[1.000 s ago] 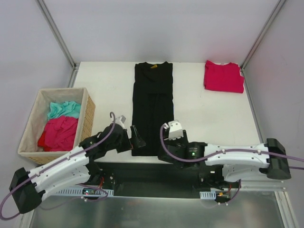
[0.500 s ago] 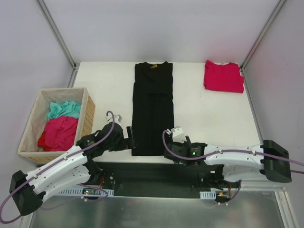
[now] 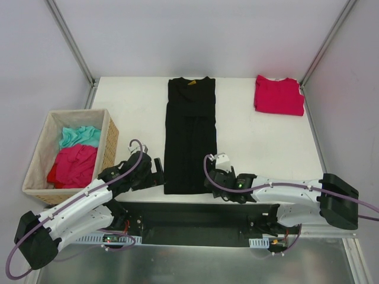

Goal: Fold and stack the t-shirts

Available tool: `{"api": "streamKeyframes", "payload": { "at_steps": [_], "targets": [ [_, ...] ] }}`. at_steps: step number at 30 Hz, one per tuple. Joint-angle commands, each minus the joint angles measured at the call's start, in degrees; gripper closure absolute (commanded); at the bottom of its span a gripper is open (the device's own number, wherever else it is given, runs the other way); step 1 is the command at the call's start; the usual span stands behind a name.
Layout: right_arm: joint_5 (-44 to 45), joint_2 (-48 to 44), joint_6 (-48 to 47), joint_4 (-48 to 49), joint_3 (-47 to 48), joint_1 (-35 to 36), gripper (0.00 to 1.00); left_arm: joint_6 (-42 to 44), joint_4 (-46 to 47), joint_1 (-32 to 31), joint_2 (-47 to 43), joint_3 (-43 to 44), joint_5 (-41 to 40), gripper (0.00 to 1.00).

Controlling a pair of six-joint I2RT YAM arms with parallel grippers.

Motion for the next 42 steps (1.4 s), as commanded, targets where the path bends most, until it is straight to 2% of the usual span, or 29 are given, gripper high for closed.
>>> {"api": "streamKeyframes", "payload": {
  "at_steps": [1, 6, 16, 27, 42],
  "targets": [
    [-0.9, -0.1, -1.5, 5.3, -1.0, -1.4, 0.44, 0.8, -0.7, 1.1, 0.7, 1.5, 0.4, 0.01],
    [-1.1, -3.5, -1.8, 9.2, -3.2, -2.5, 0.45, 0.9, -0.3, 1.3, 2.7, 2.3, 0.5, 0.01],
    [0.3, -11.7, -2.4, 8.9, -3.4, -5.3, 0.46, 0.5, 0.5, 1.3, 4.8, 3.2, 1.2, 0.01],
    [-1.8, -7.5, 2.2, 15.2, -8.4, -5.6, 0.49, 0.9, 1.3, 1.3, 6.8, 4.2, 1.8, 0.01],
    [-6.8, 1.3, 0.1, 17.7, -4.4, -6.6, 0.52, 0.9, 1.9, 1.3, 8.5, 5.3, 2.3, 0.01]
  ]
}}
